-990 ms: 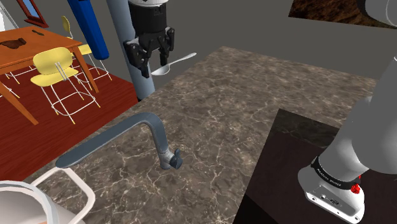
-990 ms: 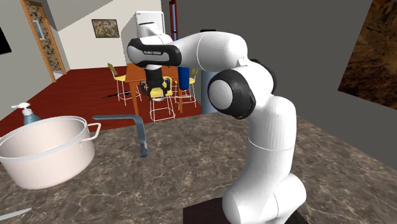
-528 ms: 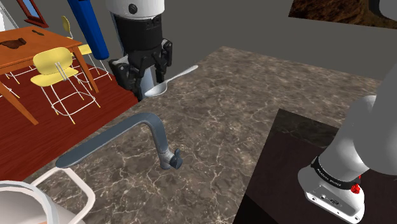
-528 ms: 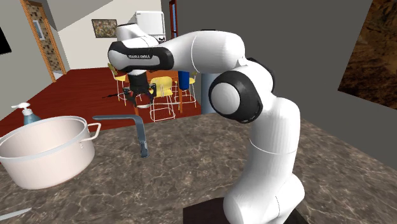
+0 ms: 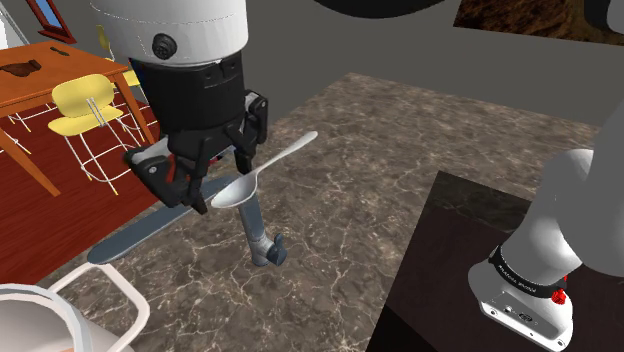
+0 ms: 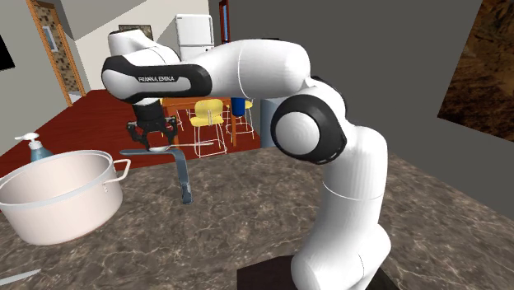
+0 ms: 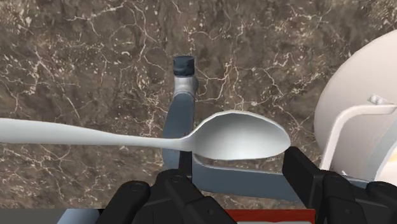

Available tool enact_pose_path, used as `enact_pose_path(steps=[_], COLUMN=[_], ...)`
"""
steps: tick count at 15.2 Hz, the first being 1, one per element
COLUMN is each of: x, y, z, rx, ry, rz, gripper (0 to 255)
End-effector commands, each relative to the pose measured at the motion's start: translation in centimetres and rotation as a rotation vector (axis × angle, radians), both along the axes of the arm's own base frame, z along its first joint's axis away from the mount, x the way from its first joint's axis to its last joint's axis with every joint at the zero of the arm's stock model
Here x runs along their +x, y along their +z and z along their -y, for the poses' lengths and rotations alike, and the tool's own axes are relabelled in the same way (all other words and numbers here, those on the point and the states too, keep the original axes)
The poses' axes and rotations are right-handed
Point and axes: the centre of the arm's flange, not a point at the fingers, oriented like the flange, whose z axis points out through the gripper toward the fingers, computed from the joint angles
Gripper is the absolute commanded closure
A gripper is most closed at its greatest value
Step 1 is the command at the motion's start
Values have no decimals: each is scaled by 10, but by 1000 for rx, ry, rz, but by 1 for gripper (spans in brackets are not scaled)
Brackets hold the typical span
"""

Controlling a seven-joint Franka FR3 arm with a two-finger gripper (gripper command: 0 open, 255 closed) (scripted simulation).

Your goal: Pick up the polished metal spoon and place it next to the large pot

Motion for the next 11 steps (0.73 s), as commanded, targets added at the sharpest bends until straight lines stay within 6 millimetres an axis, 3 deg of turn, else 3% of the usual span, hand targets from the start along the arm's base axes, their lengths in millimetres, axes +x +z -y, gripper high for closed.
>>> enact_pose_path(steps=[1,8,11], x=[-18,-90,-92], y=[1,1,-9], z=[-16,-74,-75], rx=[0,0,0], ry=[-2,-2,-2], rz=[0,0,0], gripper=[255,255,255])
